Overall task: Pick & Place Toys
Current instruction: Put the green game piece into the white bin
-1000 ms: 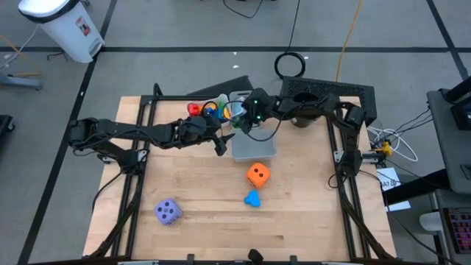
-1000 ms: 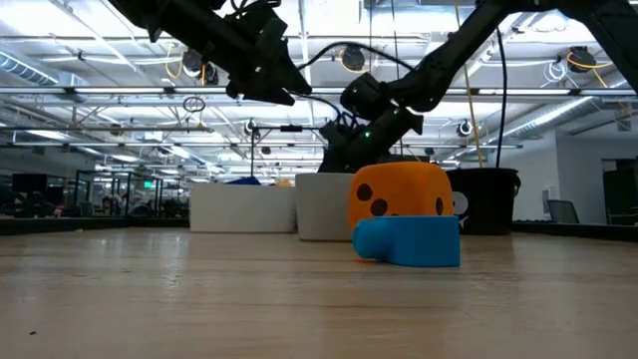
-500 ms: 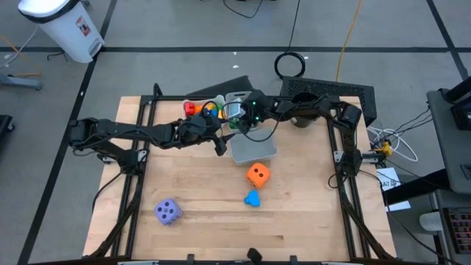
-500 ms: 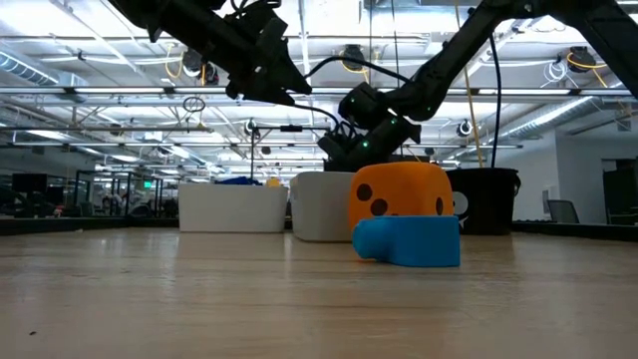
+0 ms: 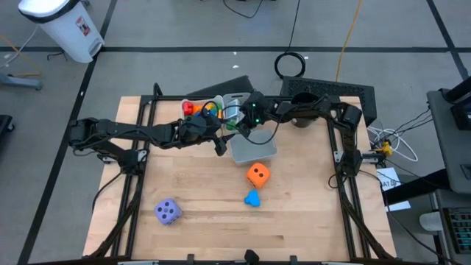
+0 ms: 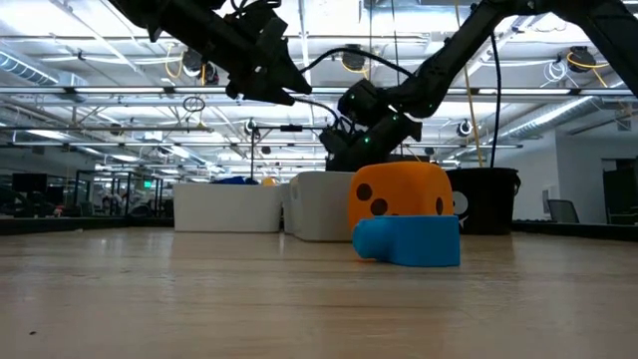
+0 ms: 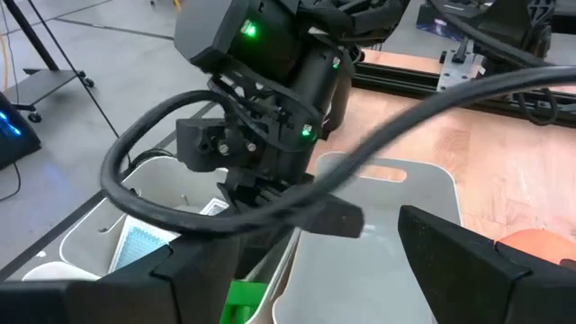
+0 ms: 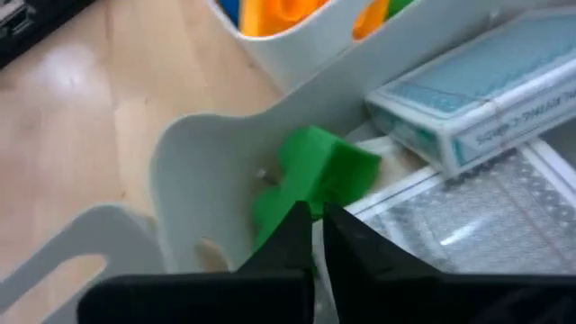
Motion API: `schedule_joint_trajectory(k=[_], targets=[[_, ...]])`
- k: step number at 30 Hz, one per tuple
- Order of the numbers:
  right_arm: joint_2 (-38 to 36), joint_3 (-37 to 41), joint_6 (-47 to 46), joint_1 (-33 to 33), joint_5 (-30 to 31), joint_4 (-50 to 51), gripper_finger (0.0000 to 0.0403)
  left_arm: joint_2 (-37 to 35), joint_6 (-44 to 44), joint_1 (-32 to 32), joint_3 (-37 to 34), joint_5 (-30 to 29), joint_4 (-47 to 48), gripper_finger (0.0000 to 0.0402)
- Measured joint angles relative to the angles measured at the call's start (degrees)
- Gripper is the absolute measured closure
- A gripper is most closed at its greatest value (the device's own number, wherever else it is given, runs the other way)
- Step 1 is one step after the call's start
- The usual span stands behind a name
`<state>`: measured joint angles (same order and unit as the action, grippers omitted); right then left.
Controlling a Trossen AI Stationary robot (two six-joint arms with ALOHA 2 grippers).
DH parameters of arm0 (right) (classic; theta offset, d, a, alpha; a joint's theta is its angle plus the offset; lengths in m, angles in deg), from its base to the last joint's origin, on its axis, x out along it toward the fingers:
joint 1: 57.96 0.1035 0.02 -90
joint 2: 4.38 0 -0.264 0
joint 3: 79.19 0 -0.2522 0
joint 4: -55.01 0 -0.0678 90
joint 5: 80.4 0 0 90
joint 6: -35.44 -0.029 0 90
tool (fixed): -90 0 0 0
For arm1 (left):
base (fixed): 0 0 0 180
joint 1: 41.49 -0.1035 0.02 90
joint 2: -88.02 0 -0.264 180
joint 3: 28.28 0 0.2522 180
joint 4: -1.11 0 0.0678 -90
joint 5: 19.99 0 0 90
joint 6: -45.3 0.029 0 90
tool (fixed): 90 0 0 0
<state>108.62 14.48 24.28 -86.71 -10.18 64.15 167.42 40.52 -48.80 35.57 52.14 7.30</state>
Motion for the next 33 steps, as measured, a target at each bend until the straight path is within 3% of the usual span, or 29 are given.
schedule_joint_trajectory(k=[8, 11, 16, 20, 23, 29, 33], targets=[[-7.2, -0.5, 1.2, 0.0, -0.2, 1.9, 0.0399, 0.0, 0.0, 0.0, 0.0, 0.0, 0.0, 0.0094], [-8.2, -5.4, 2.0, 0.0, 0.1, 7.8, 0.0402, 0.0, 0.0, 0.0, 0.0, 0.0, 0.0, 0.0094], [-4.0, -17.7, 6.3, 0.0, 1.5, 21.2, 0.0402, 0.0, 0.0, 0.0, 0.0, 0.0, 0.0, 0.0094], [-1.7, -17.4, 5.9, 0.1, 1.9, 23.8, 0.0397, 0.0, 0.0, 0.0, 0.0, 0.0, 0.0, 0.0094], [-1.5, -15.5, 6.3, 0.4, 1.7, 21.7, 0.037, 0.0, 0.2, 0.0, 0.0, 0.0, 0.0, 0.0094], [0.9, -12.4, 4.7, 0.9, 1.8, 17.7, 0.0274, 0.0, 0.1, 0.0, 0.0, 0.0, 0.0, 0.0094], [3.0, -11.8, 1.8, 1.1, 1.6, 13.2, 0.0256, 0.0, 0.0, 0.0, 0.0, 0.0, 0.0, 0.0094]])
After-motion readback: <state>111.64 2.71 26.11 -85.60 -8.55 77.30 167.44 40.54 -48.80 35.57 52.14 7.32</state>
